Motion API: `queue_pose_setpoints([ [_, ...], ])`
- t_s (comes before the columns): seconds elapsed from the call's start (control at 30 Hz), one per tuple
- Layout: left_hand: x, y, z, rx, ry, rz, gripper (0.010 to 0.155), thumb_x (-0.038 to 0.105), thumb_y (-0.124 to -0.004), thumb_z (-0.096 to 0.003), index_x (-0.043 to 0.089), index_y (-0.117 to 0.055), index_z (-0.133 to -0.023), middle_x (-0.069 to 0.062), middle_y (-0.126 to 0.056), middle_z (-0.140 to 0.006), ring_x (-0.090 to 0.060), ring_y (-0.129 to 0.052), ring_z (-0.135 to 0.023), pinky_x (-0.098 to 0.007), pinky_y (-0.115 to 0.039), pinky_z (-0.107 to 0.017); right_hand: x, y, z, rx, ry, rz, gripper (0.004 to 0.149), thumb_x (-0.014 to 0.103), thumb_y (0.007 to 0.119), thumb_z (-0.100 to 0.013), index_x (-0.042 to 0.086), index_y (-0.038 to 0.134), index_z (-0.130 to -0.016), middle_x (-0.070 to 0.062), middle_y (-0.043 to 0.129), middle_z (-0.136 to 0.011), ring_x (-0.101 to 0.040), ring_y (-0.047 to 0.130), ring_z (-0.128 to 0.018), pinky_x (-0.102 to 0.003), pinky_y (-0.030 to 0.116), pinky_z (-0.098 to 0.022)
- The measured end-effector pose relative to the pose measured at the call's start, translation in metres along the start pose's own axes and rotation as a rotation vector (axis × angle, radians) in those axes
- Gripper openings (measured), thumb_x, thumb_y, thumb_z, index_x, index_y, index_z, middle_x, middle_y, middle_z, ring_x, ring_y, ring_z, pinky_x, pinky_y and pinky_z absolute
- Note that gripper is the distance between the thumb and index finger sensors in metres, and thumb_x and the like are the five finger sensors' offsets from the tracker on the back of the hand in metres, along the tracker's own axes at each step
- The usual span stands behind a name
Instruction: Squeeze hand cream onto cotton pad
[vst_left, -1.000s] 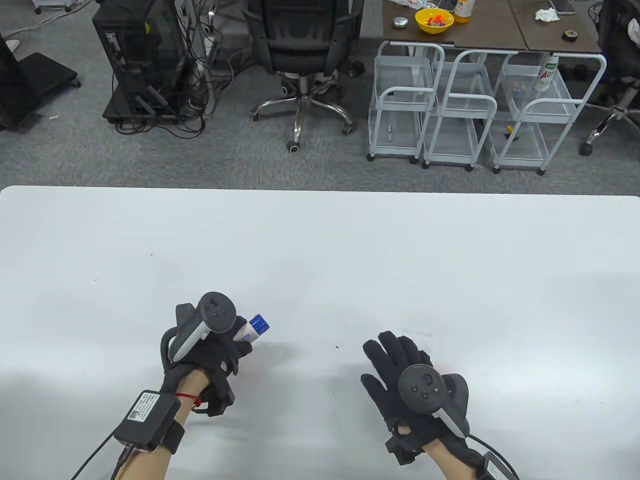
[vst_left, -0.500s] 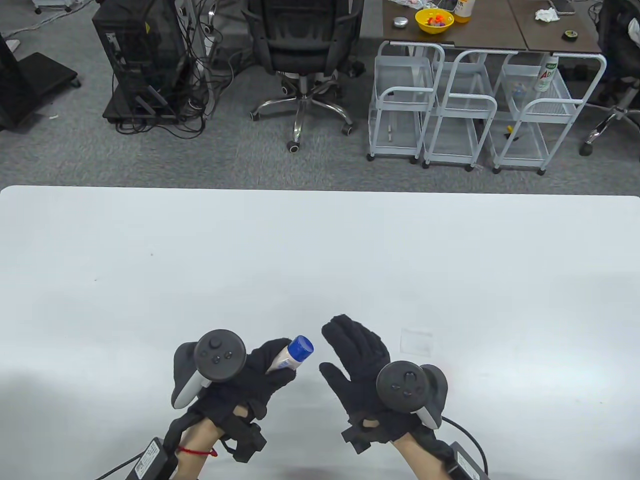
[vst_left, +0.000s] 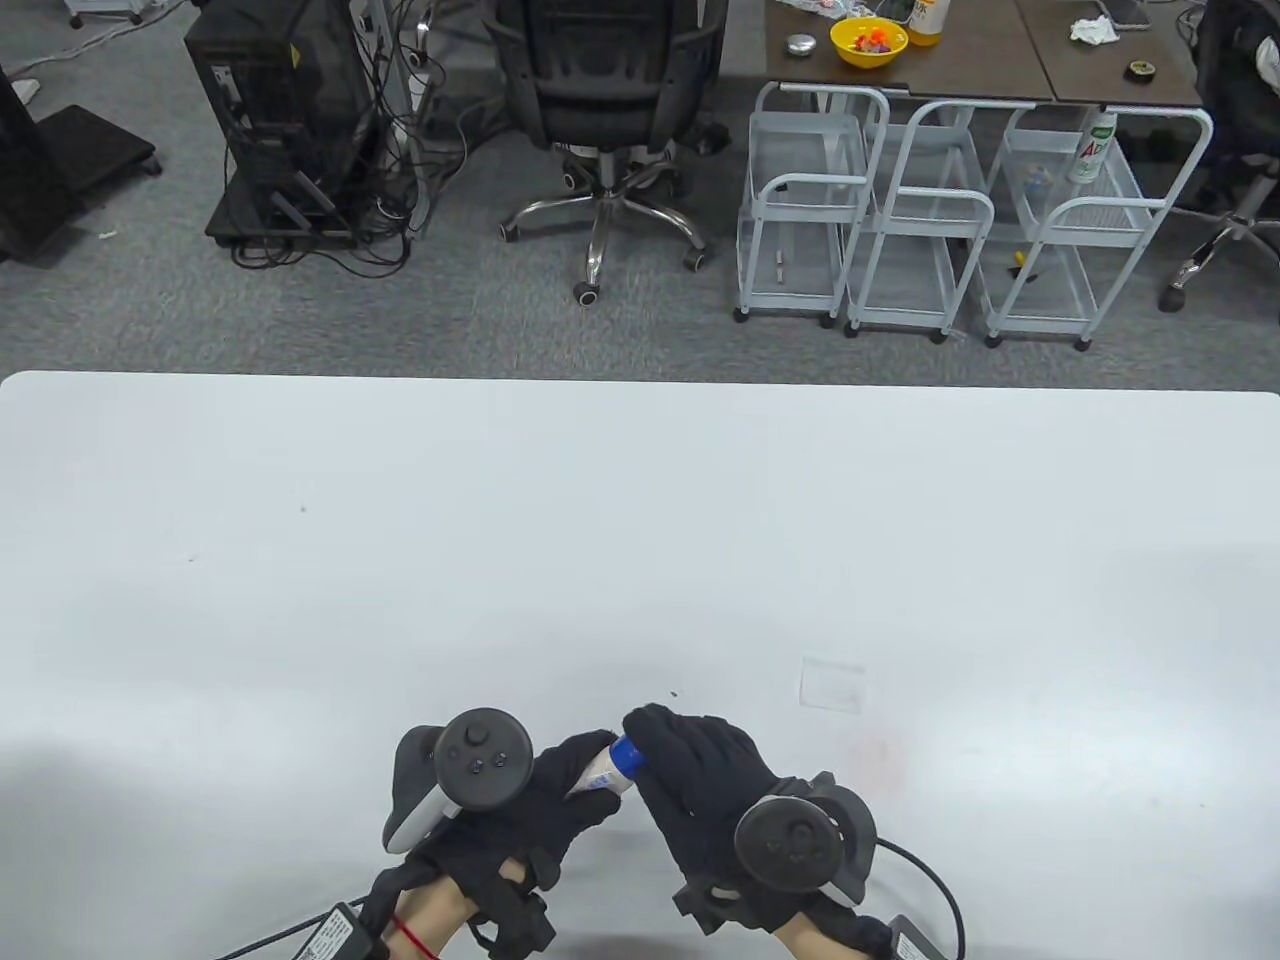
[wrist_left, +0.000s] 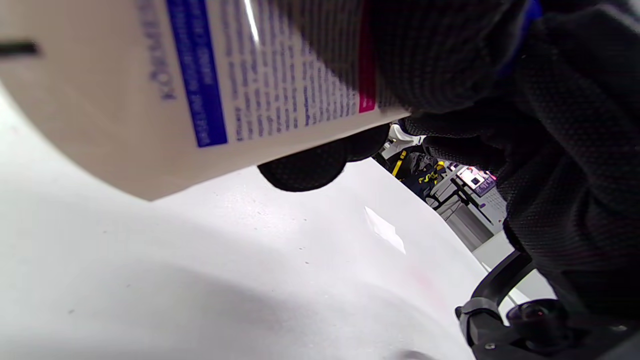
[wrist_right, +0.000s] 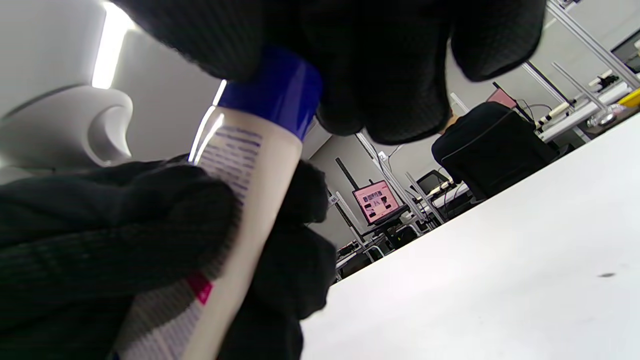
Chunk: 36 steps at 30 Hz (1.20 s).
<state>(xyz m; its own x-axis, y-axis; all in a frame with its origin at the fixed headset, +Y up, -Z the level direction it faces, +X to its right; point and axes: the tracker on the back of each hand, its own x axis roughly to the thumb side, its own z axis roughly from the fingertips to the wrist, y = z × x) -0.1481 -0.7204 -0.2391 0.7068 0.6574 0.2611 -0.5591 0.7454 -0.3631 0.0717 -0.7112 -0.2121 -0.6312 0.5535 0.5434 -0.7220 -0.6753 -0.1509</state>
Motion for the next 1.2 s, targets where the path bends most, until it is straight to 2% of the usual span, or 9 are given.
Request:
queue_pose_setpoints([
  [0.17,0.007,-0.002,0.003,0.076,-0.027,-0.148,0.062,0.046,-0.078,-0.0371,0.026,-0.072,-0.095,0.007,-0.104,-0.079,-0.010,-0.114,-0.057,-0.039,-0.092,-0.051,0.004,0.004,0.000,0.012,-0.037,0.081,0.056,0.033,0.076,-0.044,0.012,0.074,-0.096,-0.018,0.088,-0.088,-0.040,0.101,-0.070,-0.061,0.074,-0.057],
  [0.43,0.006,-0.006,0.001,0.068,-0.021,-0.156,0.063,0.045,-0.079,-0.0357,0.025,-0.073,-0.095,0.007,-0.105,-0.078,-0.010,-0.114,-0.056,-0.039,-0.092,-0.050,0.000,0.007,-0.002,0.034,-0.036,0.079,0.057,0.032,0.074,-0.044,0.010,0.074,-0.097,-0.020,0.088,-0.086,-0.040,0.103,-0.065,-0.060,0.075,-0.057],
  [0.47,0.008,-0.009,0.002,0.046,-0.048,-0.166,0.061,0.042,-0.082,-0.0343,0.028,-0.076,-0.093,0.007,-0.105,-0.078,-0.014,-0.114,-0.058,-0.043,-0.090,-0.051,-0.007,0.001,0.000,-0.055,0.032,0.082,0.053,0.031,0.068,-0.045,0.012,0.077,-0.093,-0.016,0.093,-0.080,-0.036,0.107,-0.059,-0.058,0.077,-0.056],
  [0.5,0.009,-0.008,0.003,0.021,-0.093,-0.221,0.061,0.044,-0.080,-0.0346,0.031,-0.074,-0.094,0.010,-0.104,-0.079,-0.010,-0.113,-0.060,-0.041,-0.090,-0.053,-0.009,0.001,-0.006,-0.024,0.013,0.024,0.050,0.032,0.068,-0.045,0.015,0.081,-0.090,-0.013,0.096,-0.076,-0.034,0.108,-0.054,-0.057,0.077,-0.056],
  [0.53,0.011,-0.008,0.002,-0.002,-0.128,-0.242,0.061,0.045,-0.079,-0.0349,0.031,-0.074,-0.094,0.011,-0.104,-0.079,-0.009,-0.113,-0.059,-0.039,-0.091,-0.052,-0.016,0.001,-0.005,-0.018,0.064,-0.059,0.048,0.031,0.068,-0.045,0.016,0.083,-0.088,-0.013,0.097,-0.074,-0.034,0.108,-0.052,-0.057,0.077,-0.055],
  [0.67,0.018,-0.015,0.003,-0.053,-0.127,-0.216,0.061,0.046,-0.080,-0.0355,0.033,-0.073,-0.095,0.011,-0.103,-0.081,-0.009,-0.112,-0.063,-0.040,-0.089,-0.056,-0.031,0.003,-0.007,0.068,0.164,-0.192,0.047,0.030,0.069,-0.045,0.017,0.084,-0.089,-0.014,0.096,-0.078,-0.036,0.107,-0.057,-0.060,0.076,-0.056],
  [0.87,0.016,-0.017,0.002,-0.071,-0.125,-0.220,0.061,0.046,-0.081,-0.0359,0.031,-0.074,-0.095,0.010,-0.103,-0.081,-0.011,-0.112,-0.063,-0.041,-0.088,-0.055,-0.039,0.002,-0.008,0.132,0.189,-0.181,0.049,0.032,0.070,-0.046,0.020,0.082,-0.092,-0.014,0.094,-0.084,-0.039,0.105,-0.063,-0.061,0.074,-0.057],
  [1.0,0.012,-0.009,0.003,-0.013,-0.107,-0.208,0.061,0.046,-0.080,-0.0367,0.030,-0.073,-0.095,0.009,-0.103,-0.082,-0.011,-0.112,-0.062,-0.041,-0.088,-0.054,-0.053,-0.007,-0.008,0.079,0.248,-0.152,0.054,0.040,0.076,-0.045,0.021,0.076,-0.097,-0.014,0.086,-0.092,-0.045,0.092,-0.080,-0.063,0.070,-0.059],
  [1.2,0.000,0.013,0.005,0.230,-0.013,-0.255,0.061,0.049,-0.078,-0.0372,0.028,-0.074,-0.095,0.007,-0.103,-0.082,-0.013,-0.113,-0.061,-0.042,-0.089,-0.053,-0.097,-0.036,-0.017,-0.028,0.397,-0.087,0.059,0.042,0.083,-0.044,0.026,0.074,-0.099,-0.012,0.076,-0.101,-0.049,0.075,-0.095,-0.066,0.061,-0.064],
])
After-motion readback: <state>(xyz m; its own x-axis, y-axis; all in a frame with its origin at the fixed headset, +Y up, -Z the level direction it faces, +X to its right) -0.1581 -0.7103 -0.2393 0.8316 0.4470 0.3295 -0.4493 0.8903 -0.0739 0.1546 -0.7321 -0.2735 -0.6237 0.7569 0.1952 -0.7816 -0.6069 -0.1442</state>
